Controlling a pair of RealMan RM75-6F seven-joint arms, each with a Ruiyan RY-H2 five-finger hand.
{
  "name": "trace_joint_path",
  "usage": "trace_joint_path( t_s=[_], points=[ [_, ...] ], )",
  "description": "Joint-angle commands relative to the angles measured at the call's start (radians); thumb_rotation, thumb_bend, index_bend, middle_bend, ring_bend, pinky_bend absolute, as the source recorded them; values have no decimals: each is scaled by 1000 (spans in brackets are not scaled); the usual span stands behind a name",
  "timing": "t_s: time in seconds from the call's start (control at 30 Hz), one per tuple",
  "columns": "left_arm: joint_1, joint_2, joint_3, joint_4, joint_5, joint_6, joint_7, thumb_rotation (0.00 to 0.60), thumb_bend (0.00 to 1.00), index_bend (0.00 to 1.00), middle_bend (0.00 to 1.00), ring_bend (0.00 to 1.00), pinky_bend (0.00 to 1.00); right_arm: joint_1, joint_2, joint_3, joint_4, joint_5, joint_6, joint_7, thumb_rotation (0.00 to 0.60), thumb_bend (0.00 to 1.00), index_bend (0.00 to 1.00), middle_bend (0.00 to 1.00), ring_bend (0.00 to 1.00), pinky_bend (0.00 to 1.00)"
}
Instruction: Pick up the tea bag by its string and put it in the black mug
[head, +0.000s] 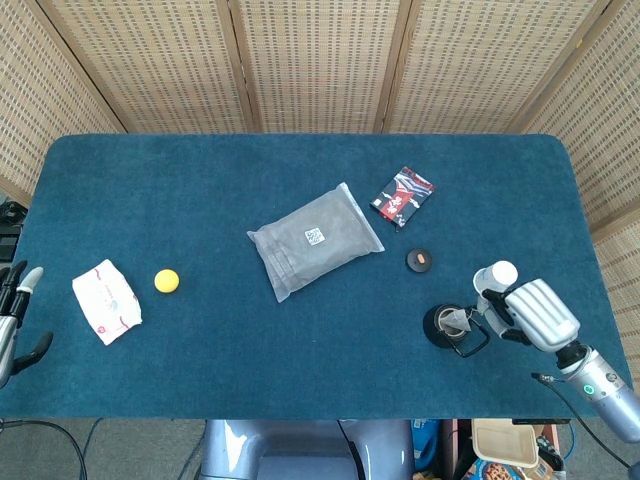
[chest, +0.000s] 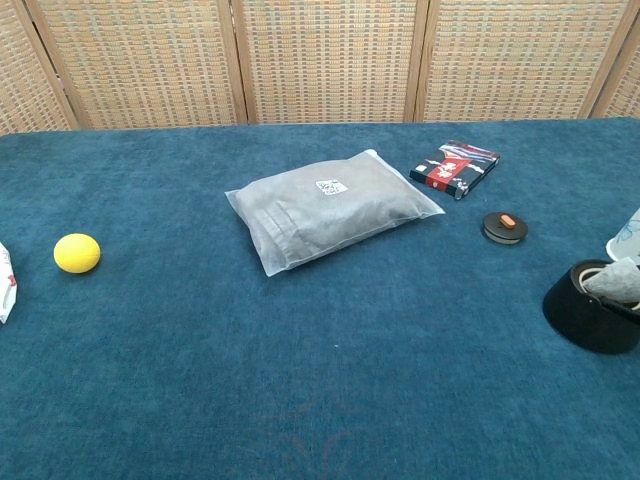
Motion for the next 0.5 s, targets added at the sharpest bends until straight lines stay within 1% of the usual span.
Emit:
trace_joint_path(
  t_s=[0.03,0.1,0.2,0.33,0.4,0.5],
  points=[
    [1,-1,1,2,0,0,-2,600,324,31,0,0,0,6,-13,1,4,12,-22,-20,600,801,698,896,908,954],
    [2,-2,2,6,-1,-1,-5,600,323,31,0,0,0,10,-16,3,0,26,-45,-36,600,801,698,894,908,954],
    [4,-4,3,13,-6,-3,-11,600,323,31,0,0,0,26,-4,9,-16,73,-123,-61,600,801,697,890,908,954],
    [3,-7,3,17,-6,-5,-15,600,323,31,0,0,0,34,7,11,-28,101,-168,-74,600,801,671,884,908,954],
    [3,-8,3,20,-7,-7,-15,600,323,31,0,0,0,40,17,8,-33,113,-198,-79,600,801,629,879,908,954],
    [3,-8,2,22,-8,-7,-17,600,323,31,0,0,0,50,35,0,-46,120,-235,-76,600,801,537,864,908,954]
  ],
)
